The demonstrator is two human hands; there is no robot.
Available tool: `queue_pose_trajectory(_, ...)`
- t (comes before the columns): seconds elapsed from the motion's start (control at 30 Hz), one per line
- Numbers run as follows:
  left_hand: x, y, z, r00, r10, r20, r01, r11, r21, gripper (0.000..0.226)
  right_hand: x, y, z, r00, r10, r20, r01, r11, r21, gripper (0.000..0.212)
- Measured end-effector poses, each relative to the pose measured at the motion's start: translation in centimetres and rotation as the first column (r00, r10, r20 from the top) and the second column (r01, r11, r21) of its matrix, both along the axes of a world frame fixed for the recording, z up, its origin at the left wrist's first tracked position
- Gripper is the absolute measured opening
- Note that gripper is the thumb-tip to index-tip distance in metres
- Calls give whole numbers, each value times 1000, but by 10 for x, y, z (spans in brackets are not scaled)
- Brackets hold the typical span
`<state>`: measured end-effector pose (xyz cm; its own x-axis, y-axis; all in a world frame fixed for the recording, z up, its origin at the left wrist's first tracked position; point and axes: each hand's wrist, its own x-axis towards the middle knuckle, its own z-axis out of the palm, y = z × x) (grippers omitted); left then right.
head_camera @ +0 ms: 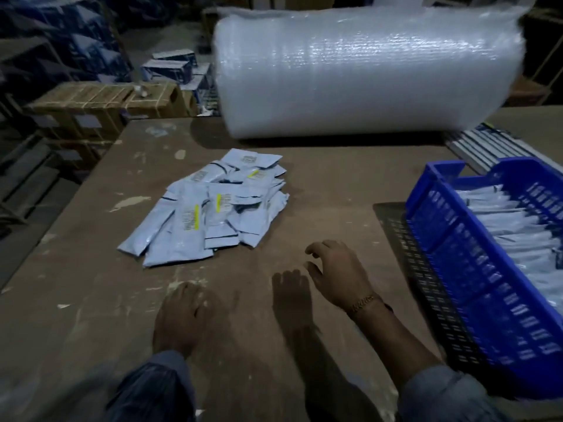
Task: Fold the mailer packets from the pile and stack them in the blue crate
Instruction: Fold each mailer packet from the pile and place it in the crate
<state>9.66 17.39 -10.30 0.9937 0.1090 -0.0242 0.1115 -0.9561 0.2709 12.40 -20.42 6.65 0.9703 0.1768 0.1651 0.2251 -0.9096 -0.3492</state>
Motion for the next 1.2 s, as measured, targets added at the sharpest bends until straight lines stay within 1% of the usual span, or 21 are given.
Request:
queue_pose_trajectory(0.07,14,28,-9,996,-60,-60,66,993,100,63,19,31,-13,999,18,-34,-18,1000,21,27)
queue_pose_trajectory(0.1,18,37,-10,995,-64,-71,72,991,113,66,27,46,-19,998,28,-54,-26,999,30,29)
queue_pose_trajectory(0.17,20,43,-4,994,-90,-61,95,991,95,75,43,76,-28,993,51,-107,-47,998,43,31)
queue_pose_trajectory(0.23,20,44,9,995,-97,-27,97,995,26,77,58,108,-35,984,80,-159,-69,995,75,32)
queue_pose_trajectory(0.3,20,53,17,992,-122,-25,121,992,-19,75,71,141,-40,971,131,-198,-107,986,130,33)
queue_pose_trajectory(0.37,12,67,16,981,-190,23,190,982,3,67,82,172,-44,961,173,-214,-144,979,143,36)
queue_pose_trajectory(0.4,6,75,12,976,-206,67,206,979,12,62,88,187,-46,958,190,-213,-166,978,127,39)
queue_pose_trajectory(0.47,-5,86,9,982,-127,138,127,992,8,57,103,215,-48,957,225,-184,-217,974,63,47)
queue_pose_trajectory(0.53,-5,89,8,989,7,150,-1,999,-35,55,118,240,-49,951,268,-152,-282,956,-80,61)
queue_pose_trajectory(0.57,-3,88,7,987,40,153,-33,998,-48,54,124,250,-49,948,288,-133,-309,936,-170,70)
queue_pose_trajectory(0.63,0,87,6,985,51,164,-41,997,-64,52,136,267,-50,934,353,-43,-347,878,-328,83)
queue_pose_trajectory(0.67,0,87,6,985,48,164,-36,997,-72,52,143,274,-50,915,403,26,-358,839,-410,84)
queue_pose_trajectory(0.7,-1,87,7,985,48,163,-36,996,-79,52,149,280,-51,895,445,41,-364,778,-512,80)
queue_pose_trajectory(0.77,-2,89,5,986,58,154,-46,996,-81,53,165,290,-58,827,562,18,-412,628,-660,66)
queue_pose_trajectory(0.83,-1,90,6,989,68,128,-59,996,-71,54,181,296,-68,729,684,0,-471,503,-725,46)
queue_pose_trajectory(0.9,-1,89,8,991,71,116,-64,996,-65,53,183,304,-67,660,751,24,-443,414,-795,27)
queue_pose_trajectory(0.93,0,89,8,990,69,119,-60,996,-72,52,181,307,-66,641,767,26,-450,403,-797,21)
queue_pose_trajectory(0.97,-1,89,7,991,68,118,-59,995,-83,51,178,309,-65,634,773,23,-476,413,-777,16)
queue_pose_trajectory(1.03,-2,89,7,989,75,127,-63,993,-96,51,168,307,-60,630,775,42,-521,463,-717,15)
queue_pose_trajectory(1.13,-1,87,9,982,90,167,-72,992,-106,52,151,300,-47,647,752,123,-578,590,-564,25)
queue_pose_trajectory(1.2,-1,88,8,985,80,155,-68,994,-85,54,133,293,-34,699,690,189,-561,693,-453,30)
